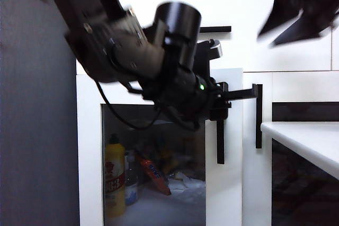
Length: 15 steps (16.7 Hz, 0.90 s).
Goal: Open the left door of the white cabinet, pick up a can of beverage from the table on the right, place it inside the cabinet, and finally close the cabinet door.
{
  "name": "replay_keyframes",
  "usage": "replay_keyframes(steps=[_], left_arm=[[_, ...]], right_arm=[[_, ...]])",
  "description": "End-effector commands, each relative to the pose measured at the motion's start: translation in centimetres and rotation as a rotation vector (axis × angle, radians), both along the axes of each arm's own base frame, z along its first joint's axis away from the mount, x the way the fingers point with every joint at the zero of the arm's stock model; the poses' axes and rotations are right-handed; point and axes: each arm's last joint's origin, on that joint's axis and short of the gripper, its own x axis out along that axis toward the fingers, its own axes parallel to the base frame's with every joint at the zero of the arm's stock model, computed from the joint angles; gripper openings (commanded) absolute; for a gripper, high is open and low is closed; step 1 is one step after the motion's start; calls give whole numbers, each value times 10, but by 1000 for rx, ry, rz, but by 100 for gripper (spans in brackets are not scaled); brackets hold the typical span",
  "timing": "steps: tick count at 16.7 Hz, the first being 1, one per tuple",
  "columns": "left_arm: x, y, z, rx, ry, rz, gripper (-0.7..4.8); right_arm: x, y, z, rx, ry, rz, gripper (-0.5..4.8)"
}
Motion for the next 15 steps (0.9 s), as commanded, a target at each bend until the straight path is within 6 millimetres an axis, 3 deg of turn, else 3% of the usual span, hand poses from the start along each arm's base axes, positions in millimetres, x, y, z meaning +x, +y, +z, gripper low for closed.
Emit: replay_keyframes(steps=[1,4,6,9,12,15], left_arm=[[3,15,34,-99,-91,143,-5],[0,17,46,-122,-109,142,-5],[-4,22,53,-130,-115,142,-5],[-13,31,57,-83,-104,139,-5],[-20,39,66,-89,-109,138,-5],[-28,48,88,-93,-112,139,-5]], right_arm=[[18,6,-11,4,-48,14,-1],[27,19,-28,31,12,56,-1],[32,34,-47,48,76,135,-1],[32,42,-69,121,217,265,-1],[27,44,-71,178,270,350,-1],[22,50,-72,227,315,430,-1]])
